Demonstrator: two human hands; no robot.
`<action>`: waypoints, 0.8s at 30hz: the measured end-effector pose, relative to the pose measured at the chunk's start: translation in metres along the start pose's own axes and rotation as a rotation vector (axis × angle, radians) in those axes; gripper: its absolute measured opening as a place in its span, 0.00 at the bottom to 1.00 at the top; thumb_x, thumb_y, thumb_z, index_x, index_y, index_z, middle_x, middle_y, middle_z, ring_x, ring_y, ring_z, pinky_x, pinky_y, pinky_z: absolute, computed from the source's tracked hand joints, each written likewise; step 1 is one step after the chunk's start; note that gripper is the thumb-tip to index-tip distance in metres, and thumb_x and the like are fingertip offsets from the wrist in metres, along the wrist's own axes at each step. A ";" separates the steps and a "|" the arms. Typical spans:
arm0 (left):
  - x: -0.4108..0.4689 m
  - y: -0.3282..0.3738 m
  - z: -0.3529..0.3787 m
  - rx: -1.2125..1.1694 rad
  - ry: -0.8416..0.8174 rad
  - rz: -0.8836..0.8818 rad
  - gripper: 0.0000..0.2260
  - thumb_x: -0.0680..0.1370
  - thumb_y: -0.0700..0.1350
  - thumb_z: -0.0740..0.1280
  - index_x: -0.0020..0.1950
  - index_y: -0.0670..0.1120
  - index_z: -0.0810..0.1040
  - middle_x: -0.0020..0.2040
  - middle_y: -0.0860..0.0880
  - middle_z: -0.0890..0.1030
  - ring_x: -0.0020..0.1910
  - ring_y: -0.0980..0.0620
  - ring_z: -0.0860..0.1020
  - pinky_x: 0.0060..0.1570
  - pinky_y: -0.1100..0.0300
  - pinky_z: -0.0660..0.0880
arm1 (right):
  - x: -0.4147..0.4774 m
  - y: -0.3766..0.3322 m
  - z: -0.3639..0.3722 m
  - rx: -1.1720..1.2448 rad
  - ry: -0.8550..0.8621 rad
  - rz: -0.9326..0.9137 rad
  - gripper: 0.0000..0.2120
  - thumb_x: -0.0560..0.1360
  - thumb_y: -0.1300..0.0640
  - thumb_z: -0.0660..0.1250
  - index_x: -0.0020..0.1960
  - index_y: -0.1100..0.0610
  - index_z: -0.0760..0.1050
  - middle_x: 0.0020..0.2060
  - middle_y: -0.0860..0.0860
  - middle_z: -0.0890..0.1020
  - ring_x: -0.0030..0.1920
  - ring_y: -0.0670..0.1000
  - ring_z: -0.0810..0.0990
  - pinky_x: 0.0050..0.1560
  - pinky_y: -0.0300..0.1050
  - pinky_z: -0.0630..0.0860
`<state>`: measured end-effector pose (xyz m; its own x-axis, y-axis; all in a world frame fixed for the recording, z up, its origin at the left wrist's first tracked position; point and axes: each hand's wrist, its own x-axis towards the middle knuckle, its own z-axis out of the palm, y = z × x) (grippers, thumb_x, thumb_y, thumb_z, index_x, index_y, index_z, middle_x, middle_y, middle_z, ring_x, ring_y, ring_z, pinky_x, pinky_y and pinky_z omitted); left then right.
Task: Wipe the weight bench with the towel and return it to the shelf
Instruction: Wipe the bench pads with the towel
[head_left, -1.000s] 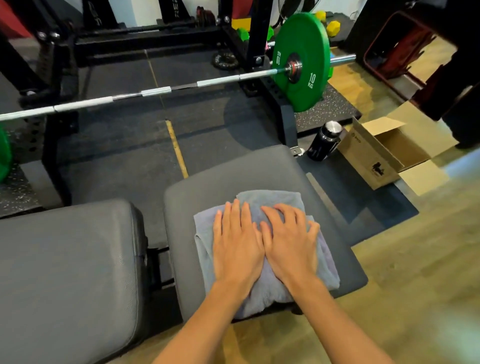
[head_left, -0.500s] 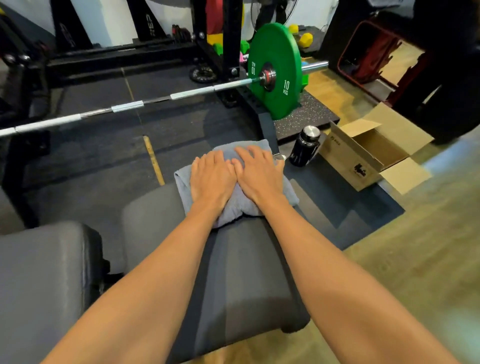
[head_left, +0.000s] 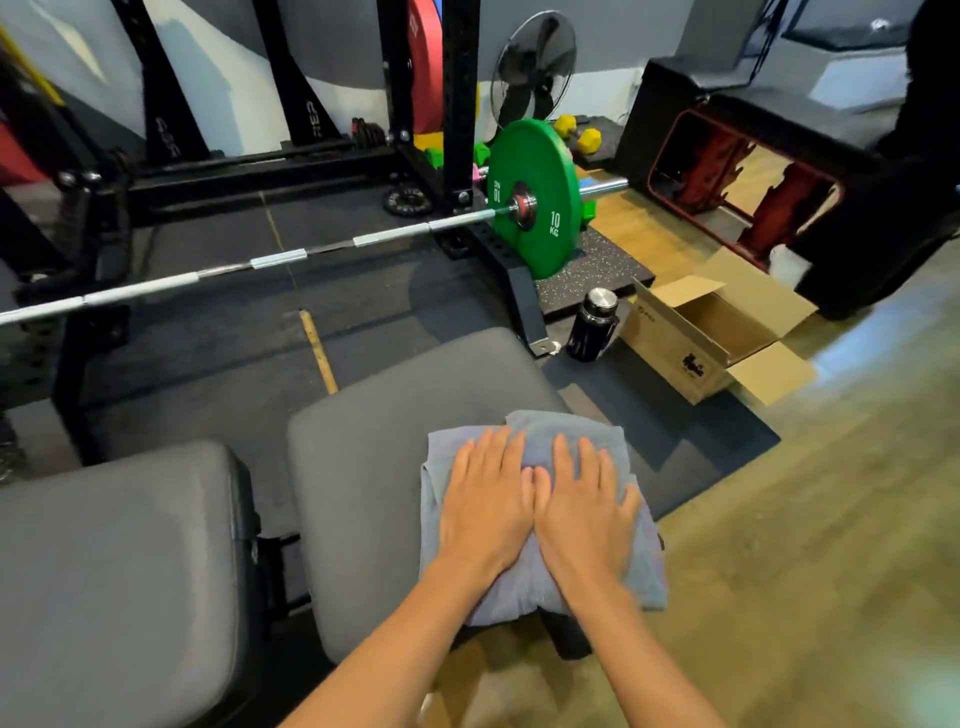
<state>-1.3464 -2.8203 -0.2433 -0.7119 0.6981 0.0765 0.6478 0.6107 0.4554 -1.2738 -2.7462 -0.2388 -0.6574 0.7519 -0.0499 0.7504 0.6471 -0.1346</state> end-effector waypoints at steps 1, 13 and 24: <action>-0.006 -0.012 -0.005 -0.016 0.008 -0.009 0.24 0.81 0.53 0.51 0.75 0.46 0.64 0.76 0.48 0.65 0.75 0.51 0.60 0.75 0.54 0.50 | -0.008 -0.012 0.002 0.005 -0.003 -0.013 0.29 0.81 0.39 0.45 0.79 0.49 0.53 0.78 0.53 0.59 0.77 0.55 0.57 0.72 0.62 0.55; 0.022 -0.073 -0.047 -0.080 0.245 -0.297 0.15 0.79 0.43 0.63 0.63 0.39 0.77 0.62 0.40 0.79 0.62 0.42 0.75 0.65 0.50 0.67 | 0.052 -0.083 -0.007 0.297 -0.110 -0.395 0.23 0.83 0.46 0.51 0.75 0.52 0.60 0.78 0.51 0.59 0.78 0.51 0.51 0.72 0.59 0.50; -0.019 -0.051 -0.054 -0.221 0.296 -0.895 0.37 0.69 0.62 0.72 0.67 0.40 0.67 0.59 0.33 0.71 0.57 0.32 0.72 0.52 0.40 0.71 | 0.049 -0.059 -0.026 0.359 -0.133 0.114 0.31 0.73 0.33 0.64 0.63 0.57 0.68 0.62 0.56 0.76 0.64 0.58 0.73 0.62 0.55 0.67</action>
<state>-1.3804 -2.8848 -0.2195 -0.9759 -0.1326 -0.1732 -0.2118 0.7653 0.6078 -1.3483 -2.7442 -0.2071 -0.5924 0.7782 -0.2085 0.7625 0.4581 -0.4569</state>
